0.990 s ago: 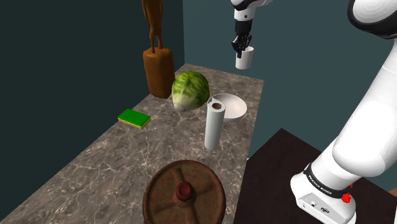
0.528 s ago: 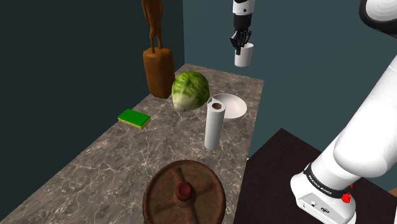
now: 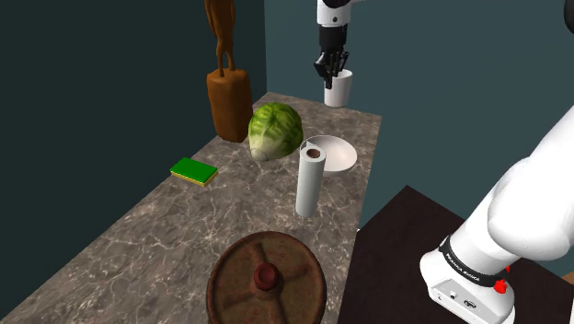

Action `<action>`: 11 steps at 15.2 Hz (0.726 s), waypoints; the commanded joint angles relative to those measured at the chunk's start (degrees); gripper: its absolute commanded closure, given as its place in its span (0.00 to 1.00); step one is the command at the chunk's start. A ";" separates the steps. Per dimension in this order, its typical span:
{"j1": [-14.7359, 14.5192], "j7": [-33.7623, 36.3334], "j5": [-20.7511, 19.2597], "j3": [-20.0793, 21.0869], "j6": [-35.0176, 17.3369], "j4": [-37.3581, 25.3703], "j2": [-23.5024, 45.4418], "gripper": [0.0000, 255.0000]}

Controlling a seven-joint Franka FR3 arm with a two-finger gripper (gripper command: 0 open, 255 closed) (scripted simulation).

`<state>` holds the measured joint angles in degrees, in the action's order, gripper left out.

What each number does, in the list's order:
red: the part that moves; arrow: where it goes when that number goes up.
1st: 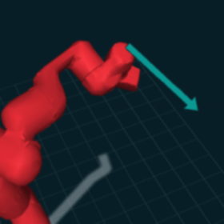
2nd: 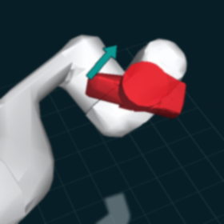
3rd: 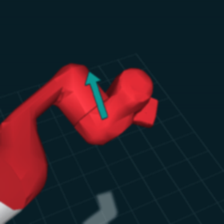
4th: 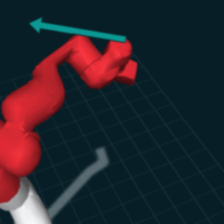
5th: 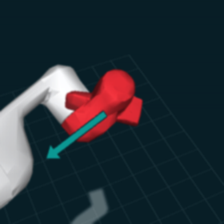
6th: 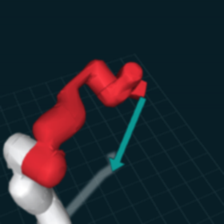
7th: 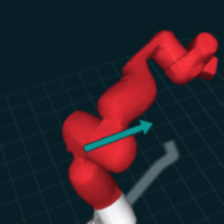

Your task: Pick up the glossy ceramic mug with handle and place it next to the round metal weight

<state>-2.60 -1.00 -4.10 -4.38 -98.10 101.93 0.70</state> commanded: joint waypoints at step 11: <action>-7.88 15.93 1.47 8.25 0.83 2.85 -2.73 1.00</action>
<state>-9.78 13.43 -2.79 3.12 -97.09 104.38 -1.86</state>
